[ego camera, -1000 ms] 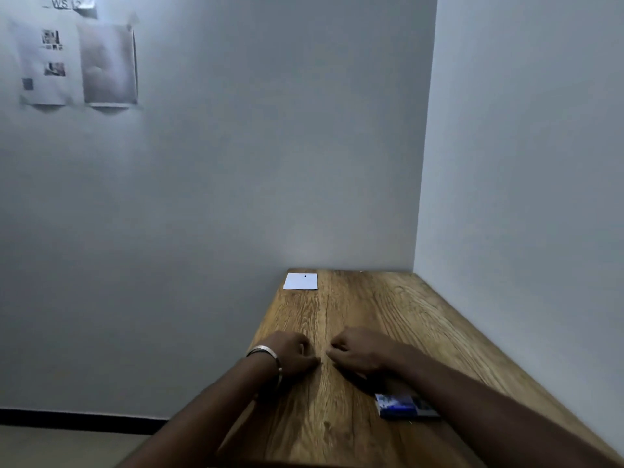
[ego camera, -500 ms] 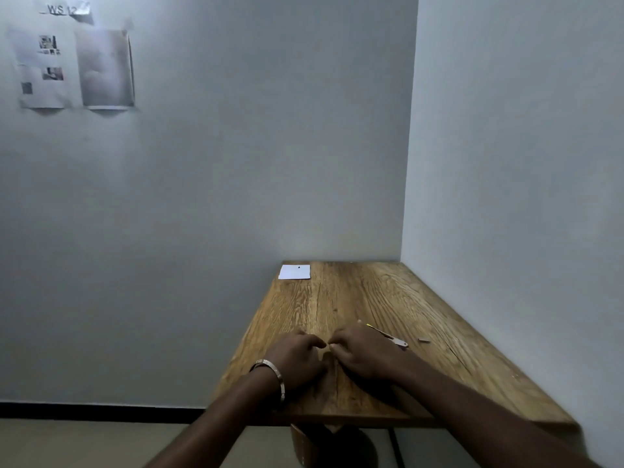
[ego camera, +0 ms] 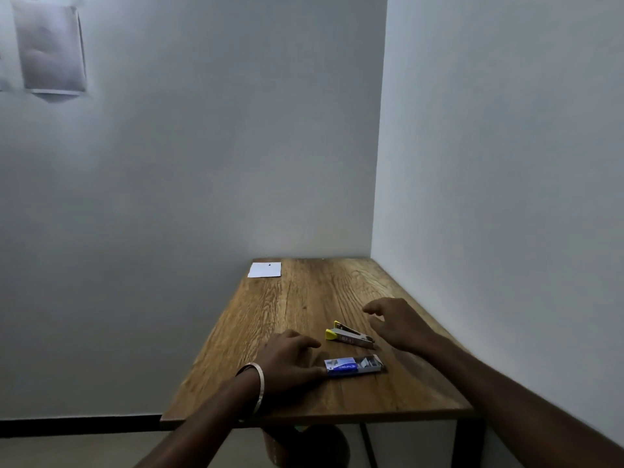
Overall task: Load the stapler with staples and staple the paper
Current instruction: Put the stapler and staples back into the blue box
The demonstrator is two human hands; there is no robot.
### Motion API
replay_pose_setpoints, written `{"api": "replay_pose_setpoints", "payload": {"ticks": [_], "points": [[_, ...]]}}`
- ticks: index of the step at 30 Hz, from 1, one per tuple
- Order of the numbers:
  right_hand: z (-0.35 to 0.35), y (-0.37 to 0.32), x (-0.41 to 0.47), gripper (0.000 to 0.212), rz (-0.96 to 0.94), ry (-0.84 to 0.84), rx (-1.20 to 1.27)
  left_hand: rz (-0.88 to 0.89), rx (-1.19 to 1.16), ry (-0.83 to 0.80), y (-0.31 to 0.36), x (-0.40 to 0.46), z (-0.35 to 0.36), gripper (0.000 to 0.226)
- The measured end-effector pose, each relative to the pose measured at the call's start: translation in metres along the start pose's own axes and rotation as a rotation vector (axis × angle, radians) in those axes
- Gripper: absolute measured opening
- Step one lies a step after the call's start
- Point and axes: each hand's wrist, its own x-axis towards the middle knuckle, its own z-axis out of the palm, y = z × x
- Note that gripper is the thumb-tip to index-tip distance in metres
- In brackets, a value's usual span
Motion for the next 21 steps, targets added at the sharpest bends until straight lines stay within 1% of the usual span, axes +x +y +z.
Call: {"api": "replay_pose_setpoints", "payload": {"ticks": [3,9,12,14,18,21], "points": [[-0.006,0.024,-0.006,0.036,0.060,-0.031,-0.039,0.039,-0.032,0.003,0.005,0.004,0.005,0.060],[-0.003,0.050,-0.015,0.039,0.165,-0.100,-0.054,0.086,-0.124,-0.055,0.010,0.006,0.006,0.046],[0.003,0.053,-0.015,0.035,0.157,-0.094,-0.054,0.068,-0.185,-0.074,0.011,0.005,0.004,0.050],[0.006,0.053,-0.015,0.030,0.153,-0.079,-0.054,0.053,-0.205,-0.058,0.012,0.004,0.005,0.053],[0.011,0.053,-0.015,0.019,0.155,-0.020,-0.071,0.078,-0.125,-0.009,0.013,0.003,0.008,0.065],[0.017,0.052,-0.016,0.014,0.155,0.021,-0.051,0.098,-0.078,0.001,0.013,0.003,0.009,0.059]]}}
